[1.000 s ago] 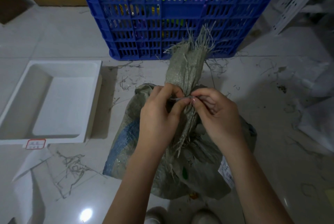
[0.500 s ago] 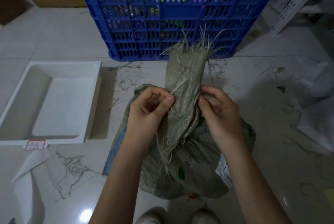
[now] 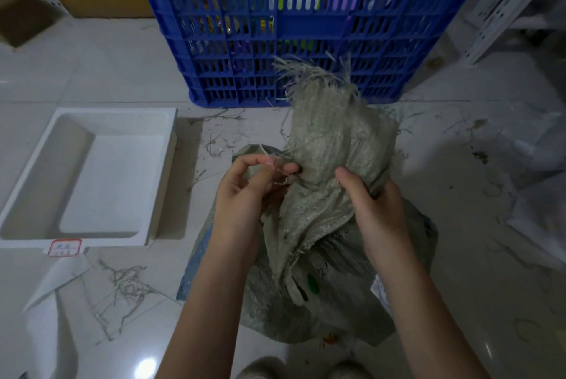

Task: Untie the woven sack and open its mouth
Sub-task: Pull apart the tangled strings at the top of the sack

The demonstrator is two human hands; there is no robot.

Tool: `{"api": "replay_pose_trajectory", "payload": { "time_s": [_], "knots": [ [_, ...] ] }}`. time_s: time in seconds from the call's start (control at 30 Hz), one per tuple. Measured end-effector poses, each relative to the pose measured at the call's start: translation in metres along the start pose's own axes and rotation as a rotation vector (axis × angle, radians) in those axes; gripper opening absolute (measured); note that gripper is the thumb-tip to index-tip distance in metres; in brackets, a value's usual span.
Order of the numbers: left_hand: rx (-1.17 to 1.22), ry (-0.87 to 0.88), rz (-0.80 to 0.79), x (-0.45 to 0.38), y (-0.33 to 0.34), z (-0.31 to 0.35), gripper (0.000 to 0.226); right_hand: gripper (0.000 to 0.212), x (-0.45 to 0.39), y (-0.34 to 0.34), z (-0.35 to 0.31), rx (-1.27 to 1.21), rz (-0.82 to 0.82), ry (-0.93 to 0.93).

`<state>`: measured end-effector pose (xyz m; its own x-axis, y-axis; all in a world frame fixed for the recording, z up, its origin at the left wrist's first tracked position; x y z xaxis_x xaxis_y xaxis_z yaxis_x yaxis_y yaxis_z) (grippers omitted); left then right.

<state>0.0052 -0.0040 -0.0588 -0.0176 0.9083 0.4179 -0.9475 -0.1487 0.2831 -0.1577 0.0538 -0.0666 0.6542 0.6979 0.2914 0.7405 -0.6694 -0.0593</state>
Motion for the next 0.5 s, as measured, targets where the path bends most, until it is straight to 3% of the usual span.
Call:
{"api": "replay_pose_trajectory", "payload": {
  "time_s": [0.2,0.27,0.33,0.4,0.43,0.5],
  "knots": [
    [0.063,-0.045,0.128,-0.014,-0.017,0.006,0.015,0.013,-0.004,0.0,-0.003,-0.014,0.049,-0.025],
    [0.045,0.008,0.168,-0.014,-0.025,0.012,0.019,0.034,-0.006,-0.002,-0.003,0.037,0.119,-0.054],
    [0.021,0.087,0.235,-0.012,-0.034,0.02,0.022,0.077,-0.006,-0.013,-0.006,0.105,0.306,-0.086],
    [-0.009,0.151,0.285,-0.011,-0.038,0.026,0.023,0.099,0.004,-0.027,-0.028,0.305,0.508,-0.319],
    [-0.026,0.168,0.293,-0.01,-0.038,0.028,0.022,0.098,0.011,-0.026,-0.043,0.424,0.542,-0.522],
    [-0.068,0.182,0.29,-0.01,-0.036,0.029,0.022,0.076,0.026,-0.004,-0.067,0.622,0.407,-0.916]
  ]
}}
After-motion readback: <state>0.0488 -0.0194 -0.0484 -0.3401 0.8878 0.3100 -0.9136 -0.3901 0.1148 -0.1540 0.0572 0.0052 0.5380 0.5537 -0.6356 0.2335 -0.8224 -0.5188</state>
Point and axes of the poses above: each hand's wrist, its own x-axis away from the middle knuckle, its own y-axis out of the palm, z = x × y, the point moved 7 cm from there along -x, towards the middle knuckle, and after that the axes turned 12 degrees about z, right-handed, at the moved point
